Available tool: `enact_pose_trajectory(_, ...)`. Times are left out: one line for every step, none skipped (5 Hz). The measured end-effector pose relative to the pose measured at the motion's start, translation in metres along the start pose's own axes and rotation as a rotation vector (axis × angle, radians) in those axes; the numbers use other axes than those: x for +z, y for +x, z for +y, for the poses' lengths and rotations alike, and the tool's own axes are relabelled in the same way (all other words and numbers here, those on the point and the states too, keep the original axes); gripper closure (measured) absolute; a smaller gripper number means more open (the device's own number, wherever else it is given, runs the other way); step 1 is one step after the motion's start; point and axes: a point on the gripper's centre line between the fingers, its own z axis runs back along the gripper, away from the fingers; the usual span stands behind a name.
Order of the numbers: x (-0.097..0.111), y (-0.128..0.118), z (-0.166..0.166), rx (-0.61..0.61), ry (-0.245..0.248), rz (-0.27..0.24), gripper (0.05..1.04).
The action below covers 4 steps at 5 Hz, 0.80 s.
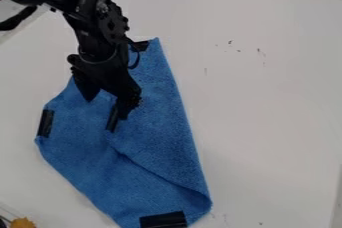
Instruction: Unfold the cloth from bottom left to top right
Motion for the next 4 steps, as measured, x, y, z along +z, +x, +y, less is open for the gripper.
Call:
enact_pose_trajectory(-0.005,-0.003,-0.001,0.002,-0.005,0.019,0.083)
enact_pose_trajectory(-0.006,-0.005,-0.003,0.012,-0.008,0.015,0.083)
enact_pose_trajectory(-0.013,-0.012,-0.007,0.022,-0.02,0.034,0.083)
enact_pose_trajectory(-0.02,-0.015,-0.011,0.022,-0.038,0.052,0.083)
